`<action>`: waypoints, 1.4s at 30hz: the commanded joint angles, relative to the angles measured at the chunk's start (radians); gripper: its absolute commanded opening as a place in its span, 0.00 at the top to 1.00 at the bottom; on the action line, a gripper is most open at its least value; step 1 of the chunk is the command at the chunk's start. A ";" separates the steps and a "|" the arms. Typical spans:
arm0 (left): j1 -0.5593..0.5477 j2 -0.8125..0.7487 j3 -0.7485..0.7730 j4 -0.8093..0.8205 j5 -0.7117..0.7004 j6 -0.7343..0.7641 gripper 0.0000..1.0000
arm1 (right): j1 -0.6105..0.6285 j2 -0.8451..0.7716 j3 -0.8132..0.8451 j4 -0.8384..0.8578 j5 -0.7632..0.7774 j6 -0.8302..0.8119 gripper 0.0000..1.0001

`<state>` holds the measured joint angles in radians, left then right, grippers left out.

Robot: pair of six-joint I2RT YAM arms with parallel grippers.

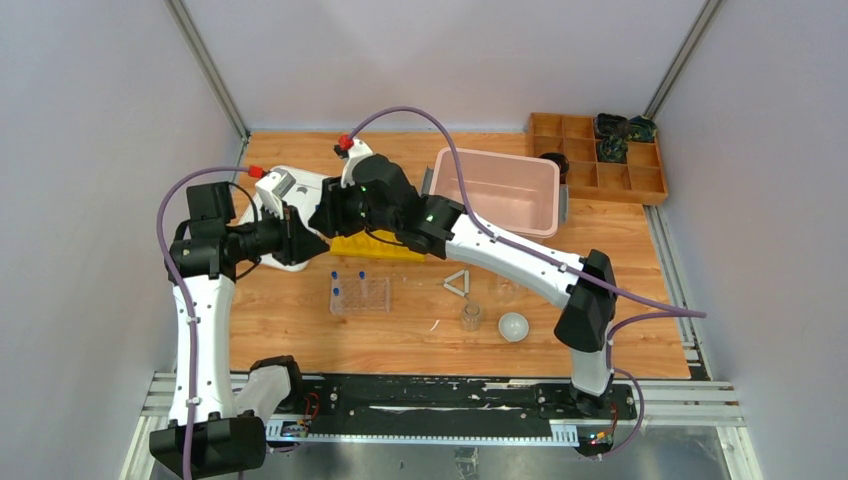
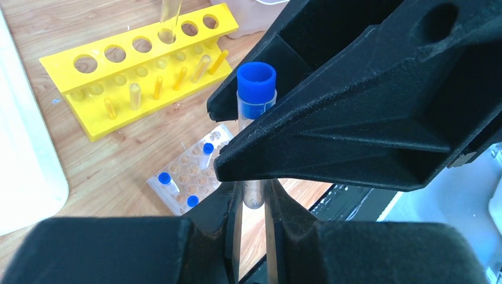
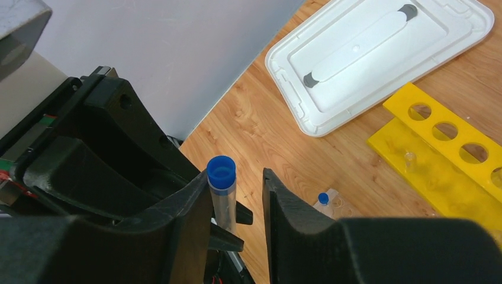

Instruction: Organize the chemistry lab equipment

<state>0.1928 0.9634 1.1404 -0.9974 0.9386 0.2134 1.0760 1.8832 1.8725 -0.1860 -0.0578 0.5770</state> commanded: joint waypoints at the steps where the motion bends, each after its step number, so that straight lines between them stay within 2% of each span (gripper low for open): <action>1: -0.007 -0.018 -0.003 0.007 -0.010 0.021 1.00 | -0.014 0.022 0.052 -0.031 -0.010 -0.059 0.66; 3: -0.006 -0.016 -0.004 0.007 -0.019 0.022 1.00 | -0.019 0.020 0.050 -0.033 -0.008 -0.070 0.72; 7: -0.006 -0.015 -0.002 0.006 -0.019 0.021 1.00 | -0.025 0.010 0.038 -0.031 -0.014 -0.085 0.91; 8: -0.006 -0.013 -0.001 0.006 -0.021 0.020 0.96 | -0.025 0.004 0.032 -0.030 -0.012 -0.092 0.95; 9: -0.006 -0.013 0.001 0.006 -0.026 0.017 0.86 | -0.025 -0.003 0.021 -0.025 -0.007 -0.100 0.99; 10: -0.006 -0.012 0.002 0.006 -0.034 0.013 0.74 | -0.025 -0.012 0.006 -0.017 -0.001 -0.109 1.00; 12: -0.006 -0.012 0.010 0.006 -0.054 0.009 0.36 | -0.026 -0.044 -0.036 0.005 0.016 -0.141 1.00; 13: -0.006 -0.010 0.013 0.006 -0.066 0.004 0.26 | -0.025 -0.064 -0.063 0.020 0.031 -0.161 1.00; 16: -0.006 -0.005 0.031 0.006 -0.110 -0.016 0.05 | -0.025 -0.159 -0.201 0.094 0.085 -0.236 1.00; 17: -0.006 0.001 0.037 0.006 -0.123 -0.024 0.01 | -0.024 -0.195 -0.292 0.138 0.102 -0.257 1.00; 23: -0.006 0.030 0.070 0.006 -0.193 -0.055 0.00 | -0.019 -0.341 -0.657 0.379 0.140 -0.352 1.00; 29: -0.006 0.035 0.082 0.006 -0.206 -0.070 0.00 | 0.017 -0.358 -0.911 0.682 0.100 -0.430 1.00; 35: -0.006 0.027 0.088 0.006 -0.211 -0.071 0.00 | 0.078 -0.256 -0.996 0.919 0.092 -0.542 1.00; 42: -0.006 0.015 0.079 0.006 -0.220 -0.064 0.00 | 0.087 -0.151 -1.016 1.051 0.075 -0.531 1.00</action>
<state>0.1875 0.9974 1.1957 -0.9970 0.7280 0.1486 1.1542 1.6905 0.8764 0.6991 0.0257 0.0772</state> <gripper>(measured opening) 0.996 0.116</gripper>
